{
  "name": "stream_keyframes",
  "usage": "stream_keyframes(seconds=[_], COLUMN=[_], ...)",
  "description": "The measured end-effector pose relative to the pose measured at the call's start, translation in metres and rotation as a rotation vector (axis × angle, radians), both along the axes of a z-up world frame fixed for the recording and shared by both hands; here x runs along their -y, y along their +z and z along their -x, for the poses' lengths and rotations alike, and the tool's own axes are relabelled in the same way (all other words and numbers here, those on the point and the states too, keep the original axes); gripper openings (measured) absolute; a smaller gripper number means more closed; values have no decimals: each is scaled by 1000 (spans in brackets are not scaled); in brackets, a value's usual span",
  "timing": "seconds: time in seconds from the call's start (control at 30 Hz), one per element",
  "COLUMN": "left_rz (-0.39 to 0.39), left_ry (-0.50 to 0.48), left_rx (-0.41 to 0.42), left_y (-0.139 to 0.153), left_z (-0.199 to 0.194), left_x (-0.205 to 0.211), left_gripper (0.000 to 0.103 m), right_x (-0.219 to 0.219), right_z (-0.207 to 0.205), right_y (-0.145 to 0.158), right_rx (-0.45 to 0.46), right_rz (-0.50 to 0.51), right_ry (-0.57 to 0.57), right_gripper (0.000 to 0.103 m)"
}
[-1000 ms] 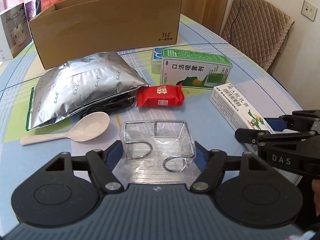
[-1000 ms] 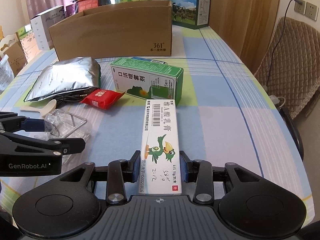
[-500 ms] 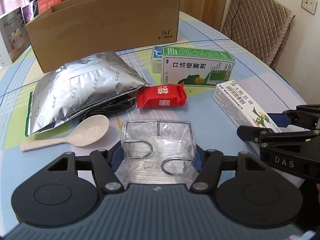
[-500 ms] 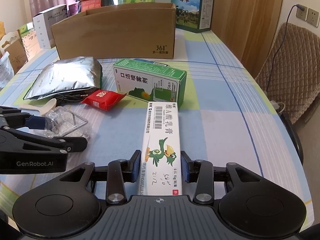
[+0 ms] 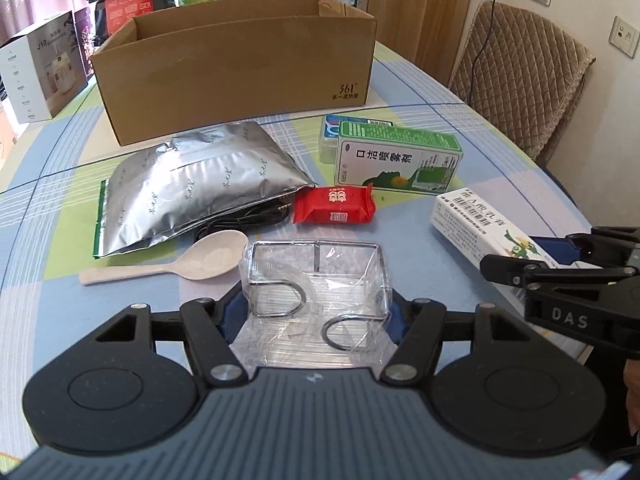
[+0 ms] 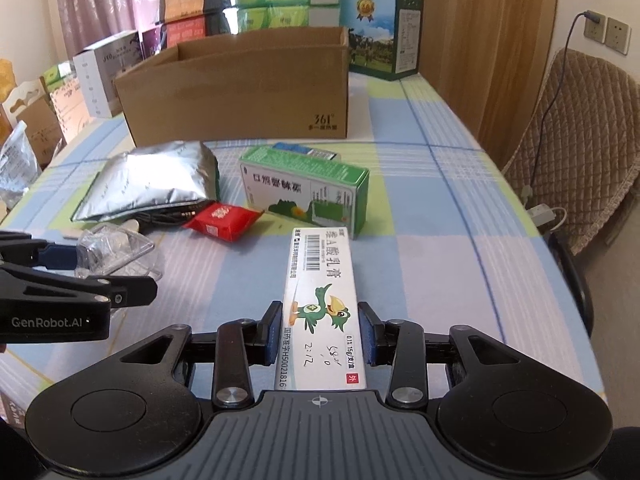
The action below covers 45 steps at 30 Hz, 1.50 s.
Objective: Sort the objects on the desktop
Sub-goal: 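Carry the ointment box and plastic holder over the cardboard box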
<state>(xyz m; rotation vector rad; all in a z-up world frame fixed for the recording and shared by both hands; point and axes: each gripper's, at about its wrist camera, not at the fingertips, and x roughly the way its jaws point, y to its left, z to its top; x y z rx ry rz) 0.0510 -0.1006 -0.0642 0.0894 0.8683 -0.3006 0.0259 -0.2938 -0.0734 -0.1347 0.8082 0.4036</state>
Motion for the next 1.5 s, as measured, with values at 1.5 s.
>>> stream_keyframes(seconds=[1.5], left_rz=[-6], left_ry=[54], left_rx=[108], left_y=[122], left_z=[-285], left_x=[-48], left_gripper=[62], right_x=[-111], right_z=[-280], right_y=[126], right_rx=[73], right_rz=[-82], right_ry=[161], right_gripper=[36])
